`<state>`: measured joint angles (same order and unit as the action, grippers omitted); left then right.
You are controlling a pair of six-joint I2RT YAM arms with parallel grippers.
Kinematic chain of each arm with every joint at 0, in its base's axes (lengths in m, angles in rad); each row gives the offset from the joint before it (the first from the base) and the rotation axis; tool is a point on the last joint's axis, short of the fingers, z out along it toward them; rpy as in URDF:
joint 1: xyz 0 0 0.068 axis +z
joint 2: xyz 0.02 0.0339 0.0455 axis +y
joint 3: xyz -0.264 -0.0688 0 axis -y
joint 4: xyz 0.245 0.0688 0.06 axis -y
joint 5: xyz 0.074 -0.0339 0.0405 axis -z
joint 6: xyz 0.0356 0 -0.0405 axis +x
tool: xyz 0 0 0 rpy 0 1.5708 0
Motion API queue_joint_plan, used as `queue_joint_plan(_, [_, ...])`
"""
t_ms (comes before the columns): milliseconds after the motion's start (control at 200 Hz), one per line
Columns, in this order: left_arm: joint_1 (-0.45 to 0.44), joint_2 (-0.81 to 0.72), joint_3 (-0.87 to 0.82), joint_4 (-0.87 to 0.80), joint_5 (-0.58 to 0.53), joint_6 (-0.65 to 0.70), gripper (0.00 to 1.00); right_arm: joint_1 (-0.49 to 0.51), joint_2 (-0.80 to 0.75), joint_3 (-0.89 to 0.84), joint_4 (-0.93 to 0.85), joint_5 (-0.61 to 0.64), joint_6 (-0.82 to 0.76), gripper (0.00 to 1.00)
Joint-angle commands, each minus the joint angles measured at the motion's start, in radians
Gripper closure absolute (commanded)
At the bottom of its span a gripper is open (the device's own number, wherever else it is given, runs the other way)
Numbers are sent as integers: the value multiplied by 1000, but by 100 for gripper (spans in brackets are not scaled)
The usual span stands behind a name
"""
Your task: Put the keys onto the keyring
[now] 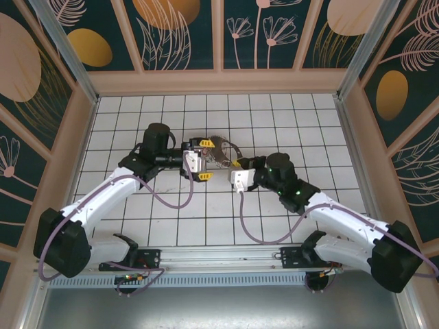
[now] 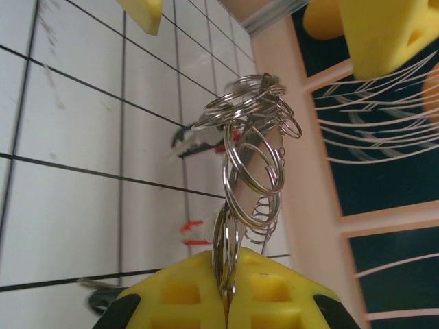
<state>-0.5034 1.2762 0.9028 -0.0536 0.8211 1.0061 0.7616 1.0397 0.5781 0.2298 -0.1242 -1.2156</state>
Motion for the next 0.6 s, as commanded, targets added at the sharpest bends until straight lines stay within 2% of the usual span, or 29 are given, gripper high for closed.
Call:
queue_joint_plan(0, [-4,-26,-23,76,-36,-117,11,28,4,-27,211,171,-171,100])
queue_joint_plan(40, [-4,-40,-37,130,-62,-222,1,28,15,-38,260,198,-187,100])
queue_joint_plan(185, [-3,-101,-94,266,-240,-648,1,26,41,-49,365,245,-202,100])
queue_joint_plan(235, [-3,-130,-113,292,-359,-836,1,23,55,-48,385,255,-199,100])
queue_joint_plan(320, [-3,-181,-126,274,-708,-1150,1,22,77,-57,437,277,-196,100])
queue_joint_plan(355, [1,-197,-121,245,-786,-1257,1,22,84,-62,465,280,-191,100])
queue_joint_plan(445, [16,-182,-70,174,-694,-1331,1,19,106,-66,516,291,-190,100])
queue_joint_plan(550, [26,-83,60,58,-602,-1437,1,18,146,-70,595,328,-223,100])
queue_joint_plan(596, [45,-44,98,54,-486,-1474,1,18,163,-70,617,340,-239,100])
